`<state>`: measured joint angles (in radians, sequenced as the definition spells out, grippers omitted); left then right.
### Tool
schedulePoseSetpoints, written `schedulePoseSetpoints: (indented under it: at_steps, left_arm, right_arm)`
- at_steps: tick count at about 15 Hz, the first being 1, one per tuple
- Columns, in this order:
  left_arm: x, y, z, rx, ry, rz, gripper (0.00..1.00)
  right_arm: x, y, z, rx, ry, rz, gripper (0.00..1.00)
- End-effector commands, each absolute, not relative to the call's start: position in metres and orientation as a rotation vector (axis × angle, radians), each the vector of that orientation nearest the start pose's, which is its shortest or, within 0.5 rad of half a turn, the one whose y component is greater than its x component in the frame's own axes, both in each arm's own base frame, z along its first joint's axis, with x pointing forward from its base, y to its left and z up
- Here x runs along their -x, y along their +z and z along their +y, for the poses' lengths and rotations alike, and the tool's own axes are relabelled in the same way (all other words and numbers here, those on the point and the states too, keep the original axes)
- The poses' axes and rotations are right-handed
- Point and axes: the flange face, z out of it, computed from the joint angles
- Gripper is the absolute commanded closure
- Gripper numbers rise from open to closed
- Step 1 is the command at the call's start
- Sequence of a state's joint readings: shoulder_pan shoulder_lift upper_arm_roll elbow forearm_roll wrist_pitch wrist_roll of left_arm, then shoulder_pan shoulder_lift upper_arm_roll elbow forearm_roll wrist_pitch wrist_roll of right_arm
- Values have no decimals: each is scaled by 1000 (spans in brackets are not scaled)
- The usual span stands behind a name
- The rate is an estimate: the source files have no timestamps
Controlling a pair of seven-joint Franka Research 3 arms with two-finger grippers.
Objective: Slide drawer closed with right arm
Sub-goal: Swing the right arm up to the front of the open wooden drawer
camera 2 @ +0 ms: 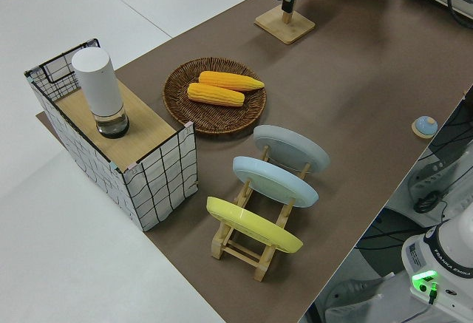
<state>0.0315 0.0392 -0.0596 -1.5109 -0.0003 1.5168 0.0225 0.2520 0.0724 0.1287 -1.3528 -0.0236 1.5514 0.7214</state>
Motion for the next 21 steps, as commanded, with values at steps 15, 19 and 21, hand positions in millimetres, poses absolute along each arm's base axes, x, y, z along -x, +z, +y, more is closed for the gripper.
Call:
schedulePoseSetpoints:
  at_steps: [15,19,21]
  left_arm:
    - [-563,630,-14,3126,60,97,7]
    - [-563,630,-14,3126,60,97,7]
    - [-563,630,-14,3126,60,97,7]
  right_arm:
    - [-580,482,239,2840,37,1429,1000]
    - [-593,471,222,2829,43,1467,1000]
    - [-601,472,211,2813,-4,1470,1000]
